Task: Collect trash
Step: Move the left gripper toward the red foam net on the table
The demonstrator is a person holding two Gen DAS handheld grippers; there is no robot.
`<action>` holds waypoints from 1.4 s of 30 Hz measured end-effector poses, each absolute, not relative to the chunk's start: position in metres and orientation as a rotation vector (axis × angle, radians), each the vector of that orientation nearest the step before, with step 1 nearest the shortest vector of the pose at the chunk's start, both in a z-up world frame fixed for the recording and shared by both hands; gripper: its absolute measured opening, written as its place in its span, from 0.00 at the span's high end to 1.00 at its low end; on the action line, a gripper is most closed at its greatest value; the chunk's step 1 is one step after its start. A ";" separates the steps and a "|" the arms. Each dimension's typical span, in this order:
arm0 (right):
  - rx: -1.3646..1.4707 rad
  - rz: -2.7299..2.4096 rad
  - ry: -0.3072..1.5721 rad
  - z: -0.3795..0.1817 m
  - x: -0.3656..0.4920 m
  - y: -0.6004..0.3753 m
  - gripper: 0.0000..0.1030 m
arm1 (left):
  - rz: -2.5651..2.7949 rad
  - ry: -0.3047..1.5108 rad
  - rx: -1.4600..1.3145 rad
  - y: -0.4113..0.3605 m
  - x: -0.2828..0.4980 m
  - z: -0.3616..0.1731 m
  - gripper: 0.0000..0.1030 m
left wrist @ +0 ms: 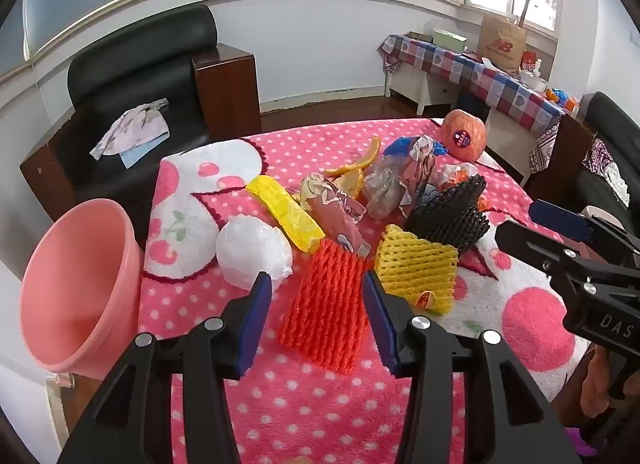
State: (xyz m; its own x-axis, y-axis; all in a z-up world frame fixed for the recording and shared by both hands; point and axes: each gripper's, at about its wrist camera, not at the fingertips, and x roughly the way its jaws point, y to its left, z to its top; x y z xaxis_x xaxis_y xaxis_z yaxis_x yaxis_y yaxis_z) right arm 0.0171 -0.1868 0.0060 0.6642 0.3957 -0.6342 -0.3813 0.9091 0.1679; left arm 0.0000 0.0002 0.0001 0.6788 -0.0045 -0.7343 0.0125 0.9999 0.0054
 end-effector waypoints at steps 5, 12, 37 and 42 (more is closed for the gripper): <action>0.021 0.435 0.715 0.009 0.016 -0.187 0.34 | -0.014 0.827 0.002 0.001 0.000 0.000 0.54; 0.036 0.396 0.711 0.018 0.023 -0.194 0.34 | -0.017 0.828 -0.008 -0.001 0.000 0.001 0.54; 0.017 0.436 0.688 0.010 0.019 -0.187 0.34 | -0.006 0.837 -0.035 0.008 0.000 -0.005 0.49; 0.020 0.435 0.683 0.010 0.018 -0.187 0.34 | -0.009 0.836 -0.037 0.008 0.000 -0.005 0.49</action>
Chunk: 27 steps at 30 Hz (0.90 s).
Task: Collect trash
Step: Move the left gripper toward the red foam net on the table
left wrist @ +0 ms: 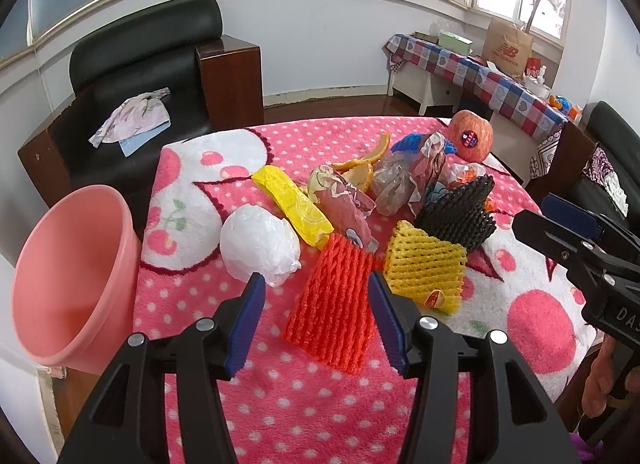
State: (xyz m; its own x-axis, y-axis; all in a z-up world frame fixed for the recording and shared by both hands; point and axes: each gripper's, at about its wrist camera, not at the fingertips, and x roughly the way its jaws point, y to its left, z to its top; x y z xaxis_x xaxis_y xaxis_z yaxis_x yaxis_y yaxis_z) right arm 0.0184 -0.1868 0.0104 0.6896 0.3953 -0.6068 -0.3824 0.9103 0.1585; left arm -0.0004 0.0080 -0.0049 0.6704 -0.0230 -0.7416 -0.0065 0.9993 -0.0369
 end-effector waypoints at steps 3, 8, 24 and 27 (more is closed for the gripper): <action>0.024 0.430 0.681 0.010 0.018 -0.187 0.34 | -0.018 0.830 -0.042 0.011 -0.002 -0.007 0.49; 0.035 0.424 0.683 0.008 0.019 -0.193 0.34 | -0.039 0.817 -0.050 0.018 -0.007 -0.009 0.49; 0.088 0.446 0.720 -0.007 0.026 -0.203 0.34 | -0.079 0.838 -0.095 0.034 -0.015 -0.019 0.48; 0.096 0.452 0.731 -0.011 0.026 -0.204 0.34 | -0.088 0.856 -0.091 0.030 -0.012 -0.024 0.48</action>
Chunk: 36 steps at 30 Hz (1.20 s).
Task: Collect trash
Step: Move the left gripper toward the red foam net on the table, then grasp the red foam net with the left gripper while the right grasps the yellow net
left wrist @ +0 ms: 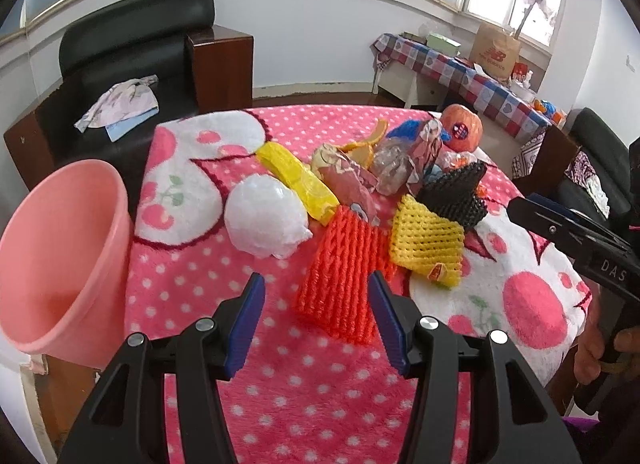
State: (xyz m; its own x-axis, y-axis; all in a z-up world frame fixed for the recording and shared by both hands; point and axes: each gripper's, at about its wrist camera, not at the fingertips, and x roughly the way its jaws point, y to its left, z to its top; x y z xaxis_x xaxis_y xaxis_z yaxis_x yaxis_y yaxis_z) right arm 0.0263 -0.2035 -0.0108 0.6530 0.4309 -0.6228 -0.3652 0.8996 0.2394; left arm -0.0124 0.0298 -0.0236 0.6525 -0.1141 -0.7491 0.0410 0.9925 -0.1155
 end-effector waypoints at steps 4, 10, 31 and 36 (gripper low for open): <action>0.100 0.463 0.746 -0.015 0.027 -0.203 0.34 | -0.096 0.879 -0.084 0.024 -0.007 -0.030 0.48; 0.104 0.473 0.763 -0.020 0.028 -0.200 0.34 | -0.102 0.909 -0.062 0.015 0.002 -0.037 0.49; 0.113 0.512 0.835 -0.032 0.034 -0.187 0.34 | -0.123 0.943 -0.076 0.016 0.009 -0.050 0.90; 0.123 0.522 0.864 -0.037 0.037 -0.184 0.34 | -0.161 0.904 -0.096 0.021 0.000 -0.043 0.92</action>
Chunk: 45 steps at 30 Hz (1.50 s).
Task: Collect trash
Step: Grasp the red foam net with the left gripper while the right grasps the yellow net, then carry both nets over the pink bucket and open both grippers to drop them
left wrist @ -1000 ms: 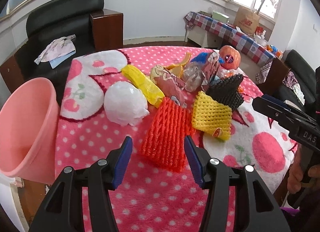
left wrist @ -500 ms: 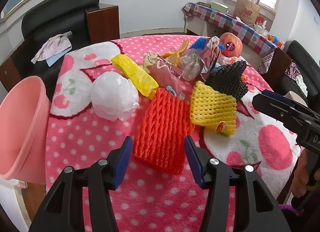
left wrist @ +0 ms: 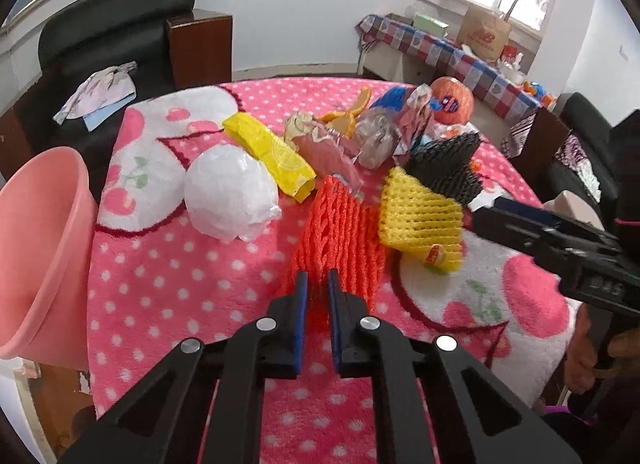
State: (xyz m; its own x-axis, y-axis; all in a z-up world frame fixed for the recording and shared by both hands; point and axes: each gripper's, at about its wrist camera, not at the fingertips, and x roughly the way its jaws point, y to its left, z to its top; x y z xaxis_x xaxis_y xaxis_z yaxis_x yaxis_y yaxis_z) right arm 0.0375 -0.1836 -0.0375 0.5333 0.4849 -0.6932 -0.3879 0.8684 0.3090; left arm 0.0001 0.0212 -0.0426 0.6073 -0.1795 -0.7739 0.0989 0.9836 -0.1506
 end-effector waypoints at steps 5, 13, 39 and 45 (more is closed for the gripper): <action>0.136 0.524 0.905 -0.046 0.043 -0.180 0.34 | -0.188 0.859 -0.086 0.023 -0.010 -0.032 0.92; 0.167 0.520 0.989 -0.065 0.057 -0.171 0.34 | -0.216 0.810 -0.112 0.033 -0.024 -0.018 0.92; 0.087 0.721 0.810 0.007 0.045 -0.115 0.89 | -0.049 0.631 -0.171 0.098 -0.054 0.022 0.92; 0.013 0.842 0.776 0.025 0.054 -0.047 0.89 | 0.140 0.573 -0.192 0.154 -0.075 0.035 0.92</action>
State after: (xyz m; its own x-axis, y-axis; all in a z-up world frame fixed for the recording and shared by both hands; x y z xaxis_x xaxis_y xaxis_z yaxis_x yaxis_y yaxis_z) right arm 0.0542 -0.0475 0.0248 0.4130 0.6743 -0.6122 -0.6652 0.6824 0.3030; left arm -0.0746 0.1544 0.0352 0.8315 0.0776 -0.5501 -0.1844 0.9726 -0.1415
